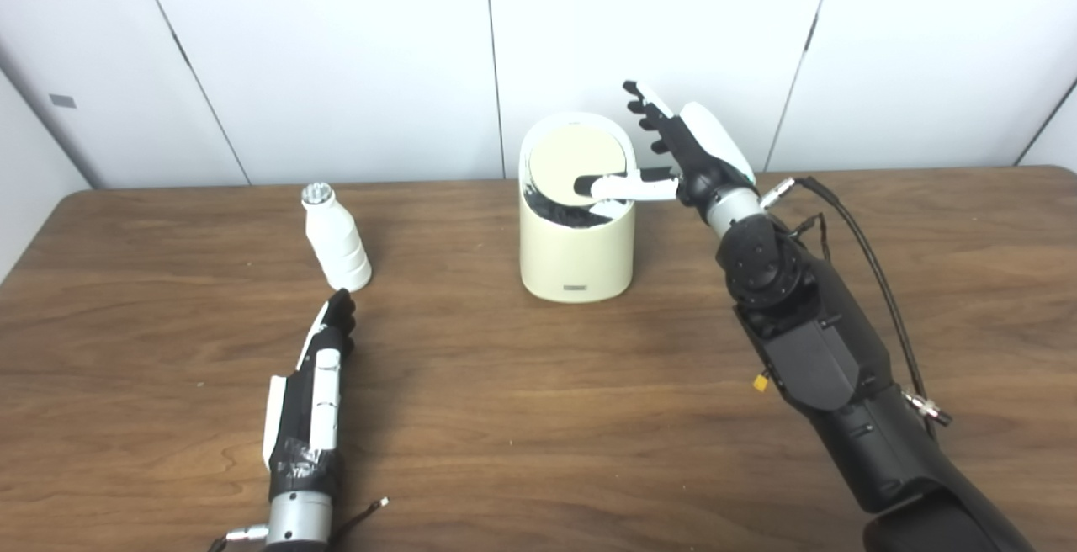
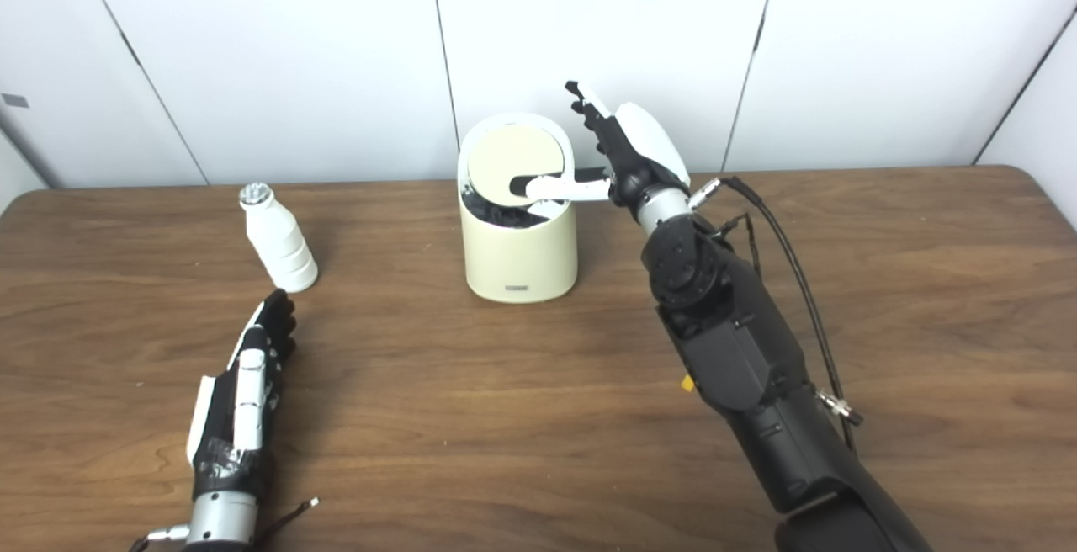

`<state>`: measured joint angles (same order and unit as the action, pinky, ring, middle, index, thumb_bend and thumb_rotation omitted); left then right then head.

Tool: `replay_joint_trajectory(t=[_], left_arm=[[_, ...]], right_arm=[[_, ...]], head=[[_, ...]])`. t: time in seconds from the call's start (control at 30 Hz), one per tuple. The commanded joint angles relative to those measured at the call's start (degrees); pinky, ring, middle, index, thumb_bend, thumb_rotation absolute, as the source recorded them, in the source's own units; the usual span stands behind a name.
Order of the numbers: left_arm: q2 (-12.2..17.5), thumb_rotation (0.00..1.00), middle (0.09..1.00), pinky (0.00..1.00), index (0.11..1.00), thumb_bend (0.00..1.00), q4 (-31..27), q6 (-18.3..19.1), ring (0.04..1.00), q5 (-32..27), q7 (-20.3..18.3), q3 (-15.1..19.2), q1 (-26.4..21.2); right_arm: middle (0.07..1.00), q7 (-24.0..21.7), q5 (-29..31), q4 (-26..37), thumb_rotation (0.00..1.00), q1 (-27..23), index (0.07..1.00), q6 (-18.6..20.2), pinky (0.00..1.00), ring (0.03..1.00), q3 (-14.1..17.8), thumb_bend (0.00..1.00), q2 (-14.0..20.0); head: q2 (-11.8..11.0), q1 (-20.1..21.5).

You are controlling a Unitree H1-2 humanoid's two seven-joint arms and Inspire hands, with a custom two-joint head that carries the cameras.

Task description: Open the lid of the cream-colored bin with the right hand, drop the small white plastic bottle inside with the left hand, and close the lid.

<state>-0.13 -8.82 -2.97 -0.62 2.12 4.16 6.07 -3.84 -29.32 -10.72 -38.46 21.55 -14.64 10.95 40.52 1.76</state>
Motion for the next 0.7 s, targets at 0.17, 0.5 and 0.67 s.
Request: replay_joint_trajectory(t=[0.17,0.5,0.67], left_arm=[[-1.1,1.0,0.953,0.97,0.955,0.56,0.6,-0.8,0.967,0.3,0.4,-0.8,0.4],[-1.3,1.0,0.953,0.98,0.952,0.56,0.7,-0.9,0.971,0.3,0.5,-0.6,0.4],[-1.3,1.0,0.947,0.97,0.948,0.57,0.7,-0.9,0.963,0.7,0.7,-0.6,0.3]], right_arm=[[0.93,1.6,-1.0,0.0,0.32,-3.6,0.944,-4.3,0.88,0.926,-0.5,0.86,-0.3],[0.951,2.8,-5.3,-1.0,0.11,-3.9,0.955,-7.6,0.94,0.959,-2.9,0.91,1.8],[0.947,2.8,-4.8,-0.8,0.11,-3.4,0.952,-7.8,0.94,0.96,-2.0,0.92,1.7]], head=[[0.0,0.1],[0.0,0.0],[0.0,-0.1]])
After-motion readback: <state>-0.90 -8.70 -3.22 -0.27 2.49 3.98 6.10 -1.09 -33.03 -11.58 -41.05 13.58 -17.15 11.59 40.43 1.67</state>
